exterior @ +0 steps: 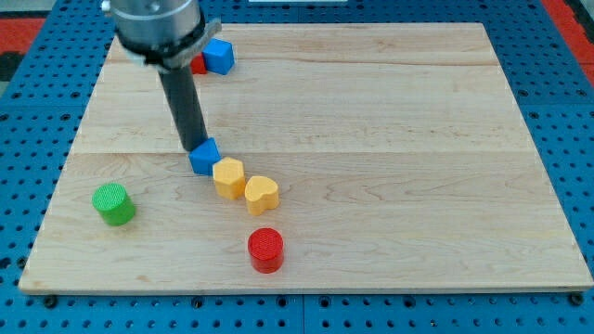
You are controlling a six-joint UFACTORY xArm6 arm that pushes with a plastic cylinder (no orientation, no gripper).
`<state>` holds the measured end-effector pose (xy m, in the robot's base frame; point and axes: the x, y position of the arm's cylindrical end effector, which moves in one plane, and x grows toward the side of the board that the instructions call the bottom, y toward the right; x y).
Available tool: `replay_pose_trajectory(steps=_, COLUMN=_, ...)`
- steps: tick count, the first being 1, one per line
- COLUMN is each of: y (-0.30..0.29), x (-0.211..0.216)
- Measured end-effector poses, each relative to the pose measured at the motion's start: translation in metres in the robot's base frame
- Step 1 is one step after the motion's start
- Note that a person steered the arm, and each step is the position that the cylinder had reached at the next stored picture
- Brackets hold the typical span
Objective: Push the triangle to the left of the yellow hexagon
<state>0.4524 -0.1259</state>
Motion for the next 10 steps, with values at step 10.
replay_pose_trajectory(steps=10, y=0.109, x=0.060)
